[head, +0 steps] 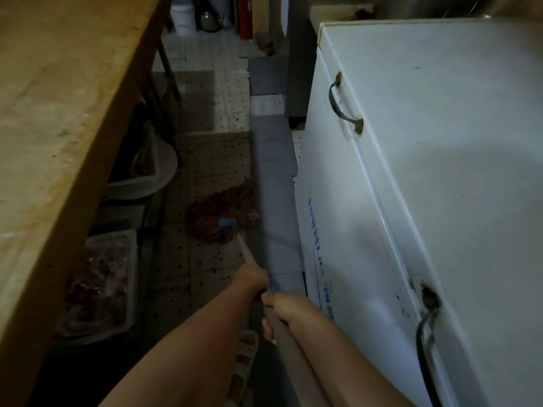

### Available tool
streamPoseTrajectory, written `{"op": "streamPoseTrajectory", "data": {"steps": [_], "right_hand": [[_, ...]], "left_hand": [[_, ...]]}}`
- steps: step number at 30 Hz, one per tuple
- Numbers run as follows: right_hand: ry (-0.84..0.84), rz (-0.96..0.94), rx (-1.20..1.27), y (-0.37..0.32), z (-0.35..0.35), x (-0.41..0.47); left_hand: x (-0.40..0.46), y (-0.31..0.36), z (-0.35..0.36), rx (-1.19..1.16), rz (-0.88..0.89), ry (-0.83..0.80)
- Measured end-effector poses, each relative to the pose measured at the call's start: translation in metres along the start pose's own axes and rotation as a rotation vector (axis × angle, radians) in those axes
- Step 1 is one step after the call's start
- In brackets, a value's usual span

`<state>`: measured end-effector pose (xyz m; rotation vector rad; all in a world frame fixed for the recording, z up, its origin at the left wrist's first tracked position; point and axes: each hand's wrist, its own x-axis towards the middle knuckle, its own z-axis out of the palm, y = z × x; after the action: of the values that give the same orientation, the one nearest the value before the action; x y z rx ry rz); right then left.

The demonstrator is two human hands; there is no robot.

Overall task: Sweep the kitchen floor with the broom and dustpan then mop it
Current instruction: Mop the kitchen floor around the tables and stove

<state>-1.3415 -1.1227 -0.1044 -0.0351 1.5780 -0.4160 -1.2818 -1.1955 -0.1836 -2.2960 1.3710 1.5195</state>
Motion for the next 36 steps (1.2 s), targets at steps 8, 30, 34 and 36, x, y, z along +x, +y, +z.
{"op": "streamPoseTrajectory", "data": {"steps": [8, 30, 34, 36], "right_hand": [[0.033, -0.030, -0.033, -0.041, 0.015, 0.038], [0.092, -0.223, -0.101, -0.242, 0.057, 0.151], [0.094, -0.202, -0.101, -0.239, 0.051, 0.155], [0.097, -0.174, -0.086, -0.230, 0.044, 0.149]], "left_hand": [[0.058, 0.022, -0.012, 0.188, 0.044, 0.036], [0.235, 0.164, -0.100, 0.157, 0.123, 0.035], [0.233, 0.166, -0.094, 0.147, 0.136, 0.008], [0.223, 0.162, -0.085, 0.127, 0.110, -0.001]]}}
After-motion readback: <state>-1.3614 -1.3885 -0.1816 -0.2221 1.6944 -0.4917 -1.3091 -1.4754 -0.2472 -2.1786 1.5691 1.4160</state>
